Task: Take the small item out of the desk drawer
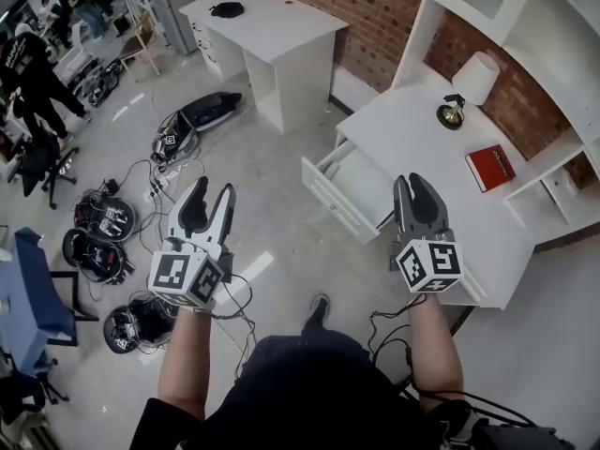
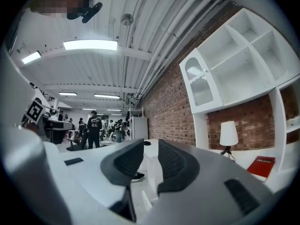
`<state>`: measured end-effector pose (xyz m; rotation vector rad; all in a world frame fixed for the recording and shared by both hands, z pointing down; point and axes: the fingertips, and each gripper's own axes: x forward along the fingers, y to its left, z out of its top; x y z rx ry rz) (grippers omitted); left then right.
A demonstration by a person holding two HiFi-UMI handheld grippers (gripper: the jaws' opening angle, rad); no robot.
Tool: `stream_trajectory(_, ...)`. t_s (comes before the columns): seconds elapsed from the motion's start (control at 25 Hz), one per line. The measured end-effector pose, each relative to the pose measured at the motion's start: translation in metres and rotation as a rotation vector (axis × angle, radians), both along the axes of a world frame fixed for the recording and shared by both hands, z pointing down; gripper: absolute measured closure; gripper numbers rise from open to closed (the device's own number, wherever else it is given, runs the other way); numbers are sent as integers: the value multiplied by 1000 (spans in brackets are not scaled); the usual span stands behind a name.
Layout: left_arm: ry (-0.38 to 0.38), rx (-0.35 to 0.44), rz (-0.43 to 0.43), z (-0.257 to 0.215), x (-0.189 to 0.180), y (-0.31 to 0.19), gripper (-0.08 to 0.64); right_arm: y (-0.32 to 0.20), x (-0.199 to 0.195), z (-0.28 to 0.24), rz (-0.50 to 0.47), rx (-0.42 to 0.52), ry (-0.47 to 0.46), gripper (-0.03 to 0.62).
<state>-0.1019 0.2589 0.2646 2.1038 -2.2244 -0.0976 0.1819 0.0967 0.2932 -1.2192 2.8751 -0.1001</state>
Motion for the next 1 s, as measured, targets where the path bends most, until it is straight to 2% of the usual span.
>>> stream_trajectory(0.2, -16, -20, -10, -1, 10, -43, 362, -51, -4, 8, -32, -31, -22, 500)
stream_trajectory(0.56, -46, -22, -2, -12, 12, -99, 362, -104, -7, 20, -40, -74, -43, 509)
stream_trajectory(0.76, -46, -19, 5, -7, -6, -121, 362, -120, -19, 26, -29, -80, -40, 509)
stream_trajectory(1.0, -18, -5, 55, 4, -39, -170, 362, -151, -42, 26, 17, -67, -14, 514)
